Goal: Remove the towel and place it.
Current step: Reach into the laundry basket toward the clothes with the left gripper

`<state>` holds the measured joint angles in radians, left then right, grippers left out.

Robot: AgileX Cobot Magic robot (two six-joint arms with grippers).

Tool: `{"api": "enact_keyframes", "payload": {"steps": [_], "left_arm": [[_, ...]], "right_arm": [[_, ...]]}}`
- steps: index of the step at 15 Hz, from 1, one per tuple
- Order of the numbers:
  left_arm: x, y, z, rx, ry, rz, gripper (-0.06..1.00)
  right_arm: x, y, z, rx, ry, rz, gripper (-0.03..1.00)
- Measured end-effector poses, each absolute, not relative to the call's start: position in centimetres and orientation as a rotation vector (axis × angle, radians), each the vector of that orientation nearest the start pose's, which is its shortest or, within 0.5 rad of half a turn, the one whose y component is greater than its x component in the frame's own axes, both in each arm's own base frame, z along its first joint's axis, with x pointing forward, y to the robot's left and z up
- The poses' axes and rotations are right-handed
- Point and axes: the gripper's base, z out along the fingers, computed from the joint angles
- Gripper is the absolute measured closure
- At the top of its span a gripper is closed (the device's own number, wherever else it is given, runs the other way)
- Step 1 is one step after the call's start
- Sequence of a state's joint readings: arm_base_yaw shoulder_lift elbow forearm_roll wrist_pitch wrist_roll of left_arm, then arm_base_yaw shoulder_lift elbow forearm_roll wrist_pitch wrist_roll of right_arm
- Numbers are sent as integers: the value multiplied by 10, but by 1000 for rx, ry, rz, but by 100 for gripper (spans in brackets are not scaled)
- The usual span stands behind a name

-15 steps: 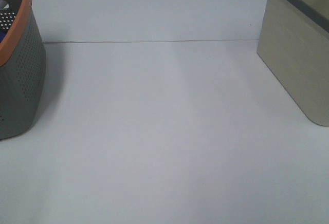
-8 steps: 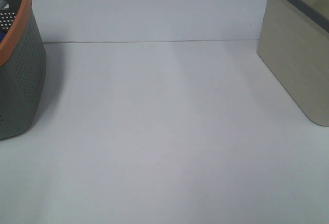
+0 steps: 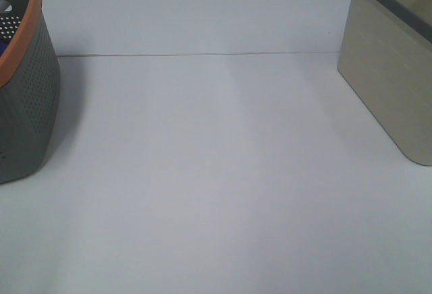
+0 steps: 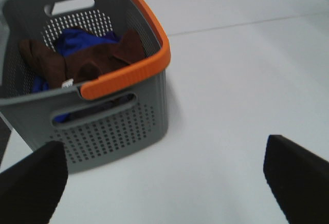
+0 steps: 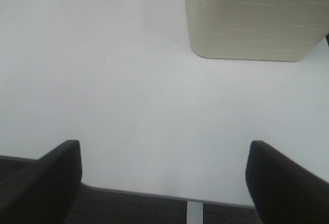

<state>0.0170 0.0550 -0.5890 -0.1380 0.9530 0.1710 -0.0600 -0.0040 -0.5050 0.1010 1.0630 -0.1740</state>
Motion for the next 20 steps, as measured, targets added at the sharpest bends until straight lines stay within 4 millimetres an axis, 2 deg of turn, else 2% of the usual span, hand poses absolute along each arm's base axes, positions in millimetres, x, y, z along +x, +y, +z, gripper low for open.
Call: {"api": "enact_keyframes", "payload": {"steps": [2,3,4,5,7,8,9,12,15,16,17,20], "left_arm": [[12,-8,329,149,1909,-6,-5],[29,-7,337,166,1963,14,-5],[47,-5,343,198,2026,47,-5],[86,-2,353,286,2142,115,-5],[130,-1,364,374,2227,148,-5],[149,-1,373,412,2253,155,-5],[158,-1,378,435,2275,155,-5],[211,-2,397,626,2445,137,-5],[263,-1,416,770,2414,178,-5],[272,-1,416,795,2410,185,-5],[300,5,413,874,2398,204,-5],[328,37,382,984,2479,261,-5]], "right_arm": [[-6,8,279,-121,2030,-26,21],[-6,8,279,-121,2030,-26,21],[-6,8,279,-121,2030,-26,21],[-6,8,279,-121,2030,-26,21],[-6,8,279,-121,2030,-26,21],[-6,8,279,-121,2030,-26,21],[-6,8,279,-121,2030,-26,21],[-6,8,279,-121,2030,-26,21],[-6,8,279,-121,2030,-26,21],[-6,8,279,-121,2030,-26,21],[-6,8,279,-121,2030,-26,21],[-6,8,279,-121,2030,-26,21]]}}
